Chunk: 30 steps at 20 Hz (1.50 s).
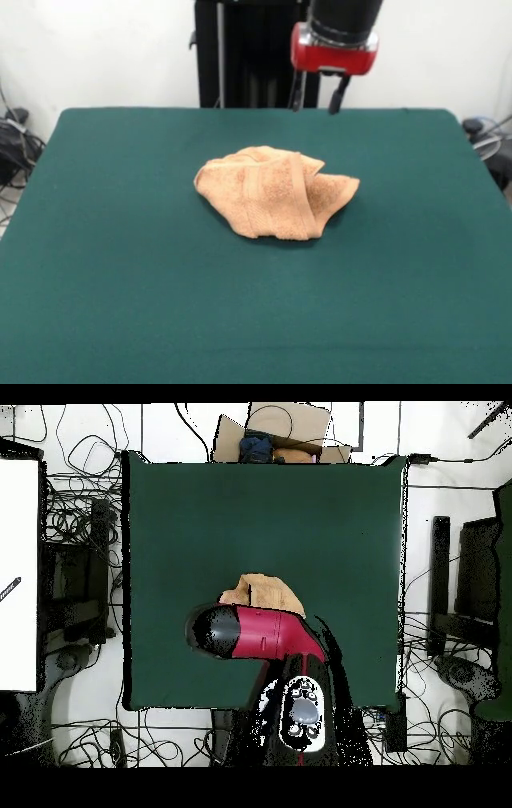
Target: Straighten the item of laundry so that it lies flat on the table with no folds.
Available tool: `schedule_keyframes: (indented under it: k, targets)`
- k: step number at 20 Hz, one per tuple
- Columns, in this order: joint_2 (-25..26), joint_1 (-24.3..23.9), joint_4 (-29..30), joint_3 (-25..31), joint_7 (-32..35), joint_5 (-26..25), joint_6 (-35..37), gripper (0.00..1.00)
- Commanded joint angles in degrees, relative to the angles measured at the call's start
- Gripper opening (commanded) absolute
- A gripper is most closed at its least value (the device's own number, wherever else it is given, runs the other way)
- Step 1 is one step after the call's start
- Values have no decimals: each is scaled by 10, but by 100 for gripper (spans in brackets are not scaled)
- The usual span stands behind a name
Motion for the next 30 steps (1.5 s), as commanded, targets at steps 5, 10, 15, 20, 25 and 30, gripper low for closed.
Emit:
schedule_keyframes:
  k: [5, 10, 15, 20, 25, 30]
  targets:
    - [88, -9, 20, -29, 122, -9, -32, 100]
    - [113, -9, 10, -28, 117, -8, -59, 100]
    - [127, -11, 4, -21, 108, -7, -70, 100]
    - [129, -32, 14, 5, 95, 5, -86, 100]
    - [137, -39, 10, 17, 95, 10, -98, 100]
    - [145, -34, -4, 12, 94, 5, -97, 100]
